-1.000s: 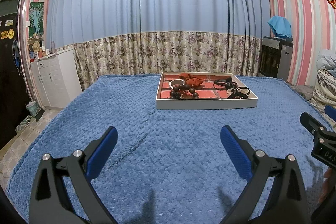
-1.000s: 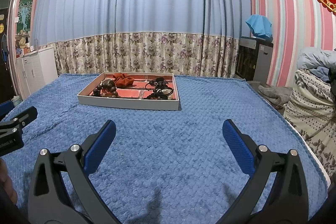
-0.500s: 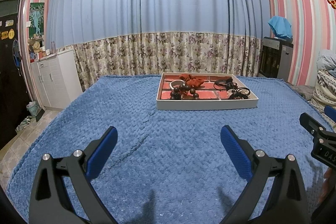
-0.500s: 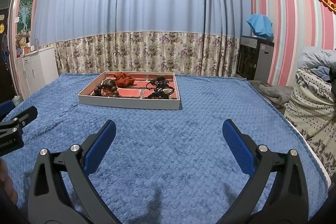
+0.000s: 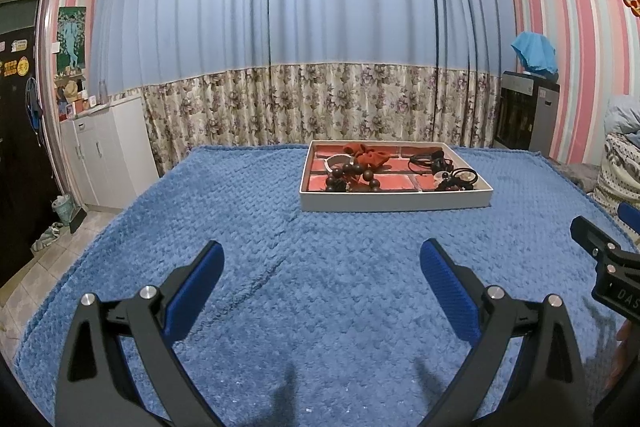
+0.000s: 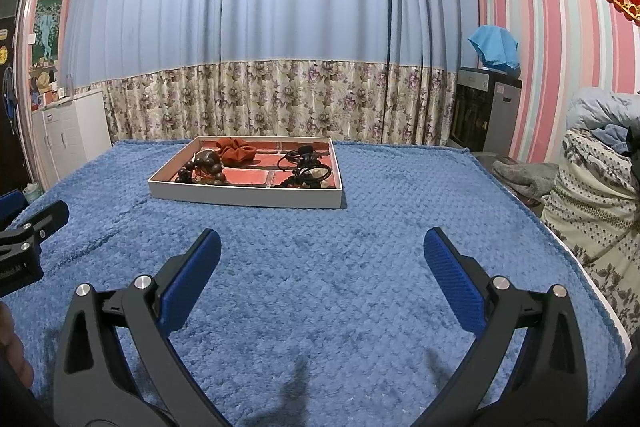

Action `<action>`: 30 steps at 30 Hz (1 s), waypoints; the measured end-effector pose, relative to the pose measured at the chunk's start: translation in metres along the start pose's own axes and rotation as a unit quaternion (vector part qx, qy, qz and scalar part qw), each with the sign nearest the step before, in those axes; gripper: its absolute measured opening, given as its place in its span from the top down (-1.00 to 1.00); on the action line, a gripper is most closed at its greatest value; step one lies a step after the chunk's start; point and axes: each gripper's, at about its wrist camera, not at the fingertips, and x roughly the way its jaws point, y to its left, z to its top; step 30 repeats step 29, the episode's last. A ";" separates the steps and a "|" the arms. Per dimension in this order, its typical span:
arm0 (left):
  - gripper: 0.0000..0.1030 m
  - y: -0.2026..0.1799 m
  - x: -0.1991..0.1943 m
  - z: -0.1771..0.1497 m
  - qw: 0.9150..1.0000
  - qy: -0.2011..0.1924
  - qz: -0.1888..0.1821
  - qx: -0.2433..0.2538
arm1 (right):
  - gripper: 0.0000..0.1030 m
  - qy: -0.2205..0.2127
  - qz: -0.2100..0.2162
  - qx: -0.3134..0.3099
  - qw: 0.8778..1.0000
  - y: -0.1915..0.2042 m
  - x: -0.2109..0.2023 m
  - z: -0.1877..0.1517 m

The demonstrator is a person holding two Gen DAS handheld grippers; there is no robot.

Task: Organize jewelry

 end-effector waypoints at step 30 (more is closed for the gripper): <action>-0.87 0.000 -0.004 0.004 1.000 -0.004 0.006 0.000 | -0.92 0.000 0.000 0.000 1.000 0.000 0.000 0.000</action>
